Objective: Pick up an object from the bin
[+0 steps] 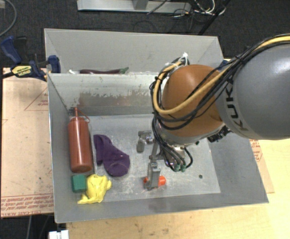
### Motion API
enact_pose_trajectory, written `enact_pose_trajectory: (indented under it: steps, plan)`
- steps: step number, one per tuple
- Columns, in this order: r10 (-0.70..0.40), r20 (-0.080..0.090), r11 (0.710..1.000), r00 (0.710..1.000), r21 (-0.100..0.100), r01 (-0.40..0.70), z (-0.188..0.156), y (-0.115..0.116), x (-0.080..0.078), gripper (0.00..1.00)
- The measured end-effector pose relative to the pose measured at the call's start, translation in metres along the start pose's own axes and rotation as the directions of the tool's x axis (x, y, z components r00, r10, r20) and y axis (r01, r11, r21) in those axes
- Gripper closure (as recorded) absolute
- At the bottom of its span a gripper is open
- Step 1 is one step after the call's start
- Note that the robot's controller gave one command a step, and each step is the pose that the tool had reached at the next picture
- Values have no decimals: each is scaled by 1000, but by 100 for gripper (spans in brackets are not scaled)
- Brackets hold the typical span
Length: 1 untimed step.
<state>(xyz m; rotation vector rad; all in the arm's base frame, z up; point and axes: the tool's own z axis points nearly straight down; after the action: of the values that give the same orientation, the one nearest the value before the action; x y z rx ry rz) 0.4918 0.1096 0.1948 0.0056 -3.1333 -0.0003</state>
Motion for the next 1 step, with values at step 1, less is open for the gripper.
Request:
enact_pose_trajectory:
  steps: [1]
  plan:
    - [3,8,1000,1000,-1,-3,-4,-1,-2,0]
